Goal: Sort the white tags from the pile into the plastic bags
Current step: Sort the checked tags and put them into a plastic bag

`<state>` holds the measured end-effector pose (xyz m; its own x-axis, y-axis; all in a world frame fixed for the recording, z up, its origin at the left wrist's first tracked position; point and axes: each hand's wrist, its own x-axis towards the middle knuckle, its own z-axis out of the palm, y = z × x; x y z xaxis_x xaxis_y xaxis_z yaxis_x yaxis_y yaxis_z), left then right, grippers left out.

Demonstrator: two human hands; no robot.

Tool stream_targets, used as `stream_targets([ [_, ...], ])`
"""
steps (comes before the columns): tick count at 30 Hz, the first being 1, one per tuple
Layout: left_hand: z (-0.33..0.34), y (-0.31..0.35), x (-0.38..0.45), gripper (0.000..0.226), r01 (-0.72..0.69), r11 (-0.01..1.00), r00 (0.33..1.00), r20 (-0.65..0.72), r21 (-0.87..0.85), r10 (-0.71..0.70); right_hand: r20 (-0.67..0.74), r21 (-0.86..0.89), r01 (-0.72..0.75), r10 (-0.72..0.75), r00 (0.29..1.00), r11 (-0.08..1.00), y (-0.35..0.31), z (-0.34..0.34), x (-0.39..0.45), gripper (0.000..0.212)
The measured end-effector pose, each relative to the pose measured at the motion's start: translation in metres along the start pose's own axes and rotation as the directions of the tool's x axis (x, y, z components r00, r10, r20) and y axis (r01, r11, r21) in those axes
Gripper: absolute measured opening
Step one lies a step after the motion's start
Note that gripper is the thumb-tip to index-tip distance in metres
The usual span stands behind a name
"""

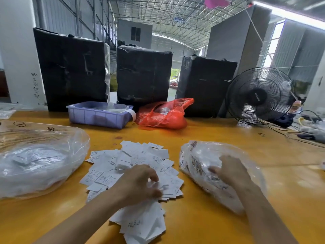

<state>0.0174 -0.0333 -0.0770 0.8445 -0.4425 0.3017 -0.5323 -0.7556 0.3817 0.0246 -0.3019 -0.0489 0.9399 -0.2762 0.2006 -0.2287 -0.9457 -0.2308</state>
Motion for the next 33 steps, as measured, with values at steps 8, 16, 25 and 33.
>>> stream_targets([
  [8,-0.002,0.003,-0.001,0.038,0.006,1.000,1.000,0.013,-0.010,-0.005,-0.197,0.298,-0.003,0.065,0.978,0.955,0.006,0.008,0.005,0.010],
  [16,-0.002,0.002,0.000,0.032,0.102,0.979,0.994,-0.012,-0.178,-0.106,-0.370,0.502,0.079,0.131,0.920,0.861,0.001,0.000,0.009,0.013],
  [25,-0.007,0.005,0.001,0.024,0.054,0.965,0.980,-0.170,-0.258,-0.101,-0.171,0.932,0.087,0.214,0.962,0.352,-0.009,-0.014,-0.002,0.010],
  [33,-0.025,0.026,0.003,0.062,0.098,0.545,0.973,-0.035,-0.833,-0.229,0.109,0.979,-0.129,-0.132,0.985,-0.156,-0.070,-0.023,-0.037,0.009],
])
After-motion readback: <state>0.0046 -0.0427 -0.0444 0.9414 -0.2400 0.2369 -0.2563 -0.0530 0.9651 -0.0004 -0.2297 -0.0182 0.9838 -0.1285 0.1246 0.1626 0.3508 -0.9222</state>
